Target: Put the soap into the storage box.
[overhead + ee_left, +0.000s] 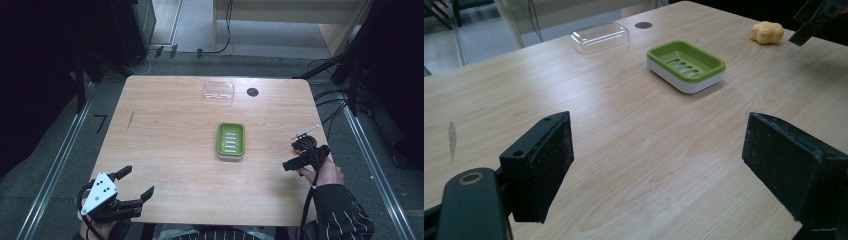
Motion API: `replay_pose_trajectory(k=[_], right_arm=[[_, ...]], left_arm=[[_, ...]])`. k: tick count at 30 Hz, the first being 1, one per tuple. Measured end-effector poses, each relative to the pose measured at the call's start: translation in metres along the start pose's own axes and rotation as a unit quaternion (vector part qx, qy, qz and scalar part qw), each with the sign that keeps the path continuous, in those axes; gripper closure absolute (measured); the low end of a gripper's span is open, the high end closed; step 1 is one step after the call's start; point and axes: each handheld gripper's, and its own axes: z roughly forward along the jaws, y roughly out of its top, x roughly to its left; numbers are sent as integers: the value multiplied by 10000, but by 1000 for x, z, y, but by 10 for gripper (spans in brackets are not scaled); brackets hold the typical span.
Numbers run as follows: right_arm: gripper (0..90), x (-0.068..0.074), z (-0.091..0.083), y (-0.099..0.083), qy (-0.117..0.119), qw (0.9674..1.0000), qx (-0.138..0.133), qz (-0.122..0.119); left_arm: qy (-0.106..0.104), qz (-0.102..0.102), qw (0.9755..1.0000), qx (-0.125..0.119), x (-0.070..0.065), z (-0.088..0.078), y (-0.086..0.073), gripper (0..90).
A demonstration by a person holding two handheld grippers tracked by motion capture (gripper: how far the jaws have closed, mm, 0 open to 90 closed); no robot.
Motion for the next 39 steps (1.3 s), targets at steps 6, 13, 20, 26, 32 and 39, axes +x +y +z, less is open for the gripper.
replay_pose_trajectory(k=[6,13,20,26,32,39], right_arm=[[13,-6,1,4,12,10000,-16,48],[13,-12,1,10,-39,9999,-9,105],[8,-24,3,17,-22,9997,65,227],[8,-33,9,22,18,9993,145,332],[7,-39,14,28,36,9988,231,426],[0,-46,18,35,85,9982,340,488]], left_arm=[[1,9,10000,7,0,0,0,135],[34,-18,10000,-22,0,-2,-1,136],[14,8,10000,5,0,-1,-1,135],[11,18,10000,19,-1,-1,0,135],[7,23,10000,23,-1,-1,0,136],[8,19,10000,24,-1,-1,0,136]])
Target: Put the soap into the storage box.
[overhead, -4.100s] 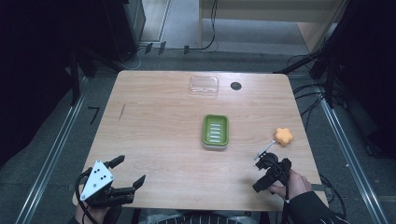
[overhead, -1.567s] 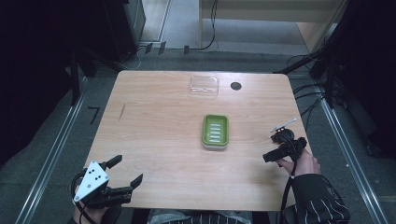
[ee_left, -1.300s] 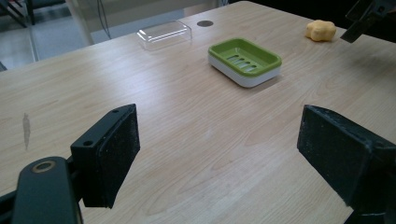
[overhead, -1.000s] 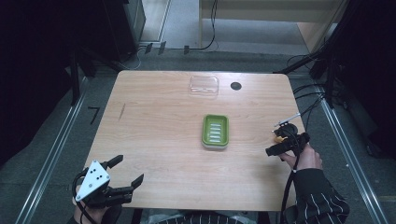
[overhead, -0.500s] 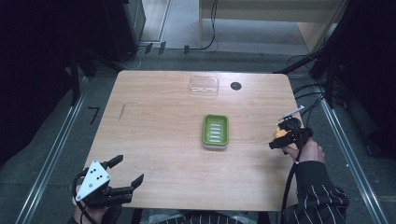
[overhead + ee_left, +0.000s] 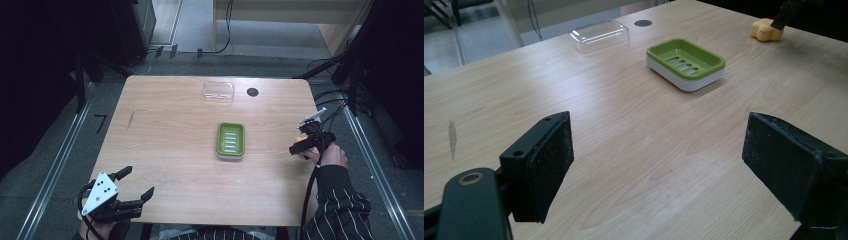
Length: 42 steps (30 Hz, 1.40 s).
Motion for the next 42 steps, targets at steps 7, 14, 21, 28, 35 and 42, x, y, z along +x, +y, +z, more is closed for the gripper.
replay_pose_trajectory(k=[7,14,21,28,35,42], right_arm=[[0,-6,6,7,24,9998,178,-43],[0,-10,11,12,51,9997,255,-19],[0,-13,18,17,47,9993,361,12],[0,-17,22,22,92,9990,434,46],[0,-19,32,27,124,9981,605,-32],[31,-21,36,30,183,9976,673,-53]], left_arm=[[-5,0,10000,4,0,0,0,136],[-12,10,10000,12,0,0,0,135],[-16,7,10000,19,0,1,0,135],[-18,14,10000,27,-1,1,0,136],[-23,23,10000,32,-1,1,0,136],[-29,18,10000,41,-1,1,0,135]])
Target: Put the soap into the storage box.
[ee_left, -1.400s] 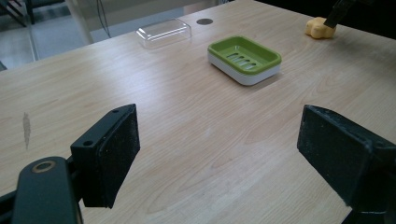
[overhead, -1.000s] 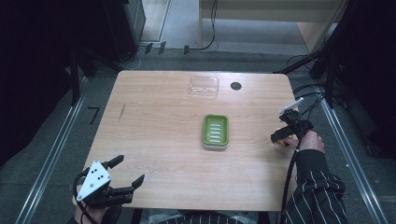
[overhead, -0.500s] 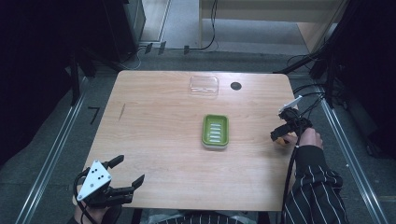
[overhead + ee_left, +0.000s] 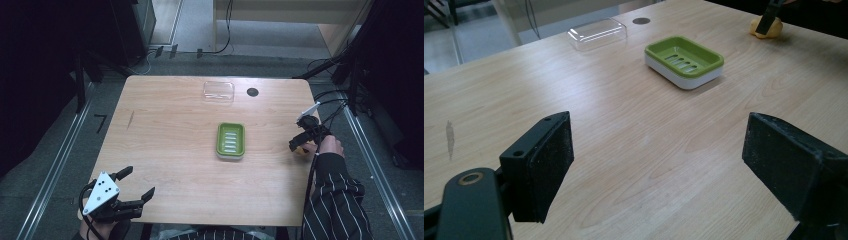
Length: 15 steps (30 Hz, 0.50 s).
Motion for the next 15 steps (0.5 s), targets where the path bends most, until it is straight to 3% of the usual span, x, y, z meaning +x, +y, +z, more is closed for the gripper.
replay_pose_trajectory(k=[9,15], right_arm=[[135,0,5,3,-10,9999,115,-52],[158,-1,6,3,-7,9999,122,-51]], left_arm=[[-8,9,10000,9,0,0,0,136],[-9,20,10000,18,0,0,0,136]])
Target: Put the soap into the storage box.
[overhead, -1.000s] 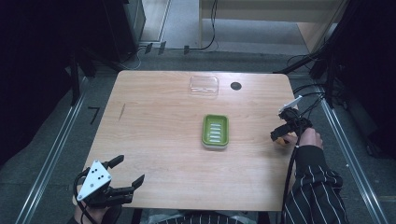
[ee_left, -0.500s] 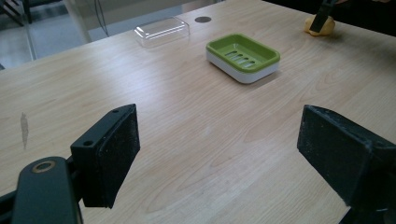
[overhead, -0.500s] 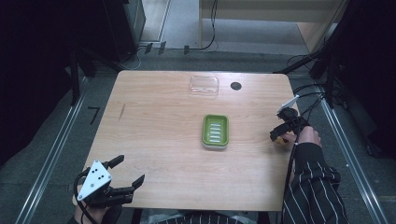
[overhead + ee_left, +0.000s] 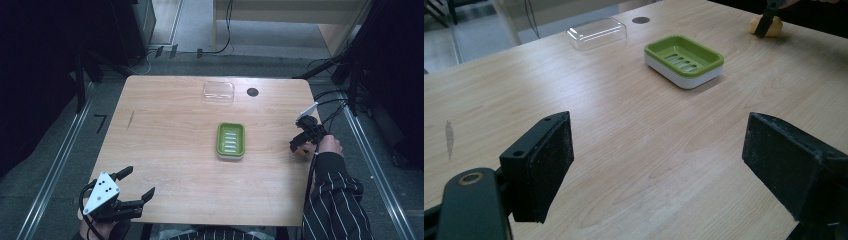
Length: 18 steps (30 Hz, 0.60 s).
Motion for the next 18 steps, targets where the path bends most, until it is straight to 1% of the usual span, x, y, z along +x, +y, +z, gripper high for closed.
replay_pose_trajectory(k=[5,8,11,12,18], right_arm=[[169,-1,1,0,20,10000,22,6],[222,-1,2,0,44,10000,50,22],[244,-2,2,0,61,10000,57,15],[264,-2,2,0,87,9999,66,-22],[272,-3,3,0,122,9999,75,-5]], left_arm=[[8,2,10000,9,0,0,0,136],[-1,3,10000,1,0,0,0,136],[0,2,10000,2,0,0,0,136],[-1,1,10000,-1,0,0,0,136],[1,3,10000,1,0,0,0,136]])
